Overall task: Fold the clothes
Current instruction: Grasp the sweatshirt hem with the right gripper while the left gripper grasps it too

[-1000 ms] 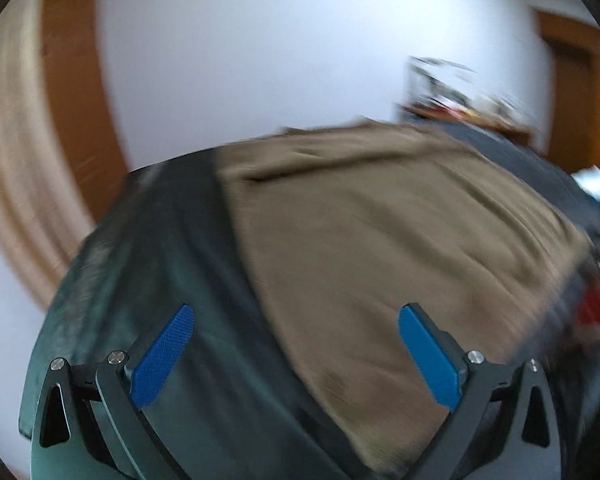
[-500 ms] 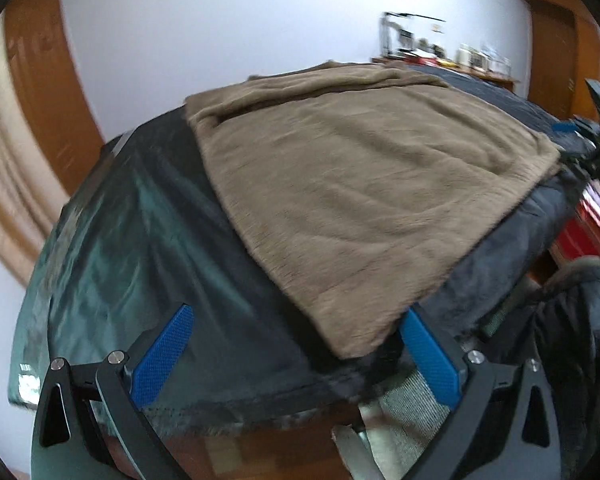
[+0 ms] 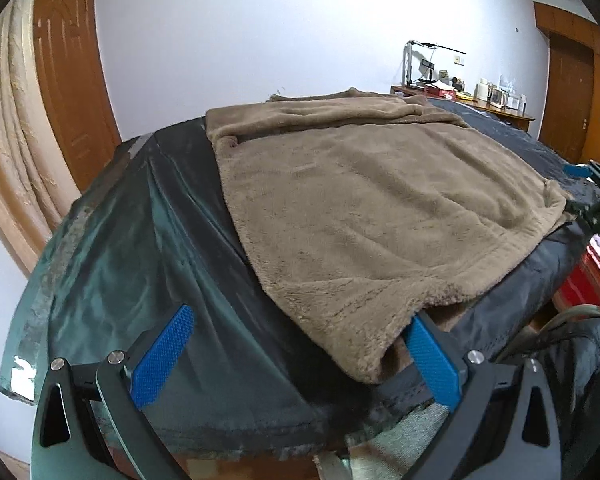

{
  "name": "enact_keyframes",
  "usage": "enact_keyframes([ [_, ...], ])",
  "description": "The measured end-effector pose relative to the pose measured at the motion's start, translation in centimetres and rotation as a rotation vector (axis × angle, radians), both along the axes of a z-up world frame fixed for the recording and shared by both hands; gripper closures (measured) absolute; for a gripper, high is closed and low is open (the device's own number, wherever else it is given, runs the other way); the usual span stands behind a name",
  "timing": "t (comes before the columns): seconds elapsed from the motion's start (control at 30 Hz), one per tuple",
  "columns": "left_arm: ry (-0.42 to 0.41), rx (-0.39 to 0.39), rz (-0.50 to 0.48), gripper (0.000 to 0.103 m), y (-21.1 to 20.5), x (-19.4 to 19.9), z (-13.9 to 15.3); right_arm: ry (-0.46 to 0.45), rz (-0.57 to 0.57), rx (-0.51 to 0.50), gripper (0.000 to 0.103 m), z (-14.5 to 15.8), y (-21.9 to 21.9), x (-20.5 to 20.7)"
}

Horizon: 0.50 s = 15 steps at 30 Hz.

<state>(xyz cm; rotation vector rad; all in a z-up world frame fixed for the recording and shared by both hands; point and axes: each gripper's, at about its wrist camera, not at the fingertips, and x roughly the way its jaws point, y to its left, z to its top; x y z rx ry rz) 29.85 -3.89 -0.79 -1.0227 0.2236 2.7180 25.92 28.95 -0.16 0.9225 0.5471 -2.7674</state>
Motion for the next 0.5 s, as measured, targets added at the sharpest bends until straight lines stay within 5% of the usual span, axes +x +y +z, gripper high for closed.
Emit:
enact_keyframes([
  [0.07, -0.003, -0.009, -0.002, 0.0, 0.5, -0.1, -0.3, -0.005, 0.01, 0.013, 0.011, -0.2, -0.2, 0.4],
  [0.13, -0.003, -0.016, 0.002, 0.0, 0.8, 0.0, -0.4, -0.026, 0.017, 0.004, 0.042, -0.4, -0.3, 0.5],
  [0.17, -0.005, -0.015, 0.002, 0.0, 0.9, -0.1, -0.4, -0.039, 0.022, -0.004, 0.046, -0.5, -0.3, 0.6],
  [0.5, -0.011, 0.028, 0.032, 0.0, 0.2, -0.7, -0.1, -0.051, 0.058, 0.031, 0.047, -0.7, -0.1, 3.0],
])
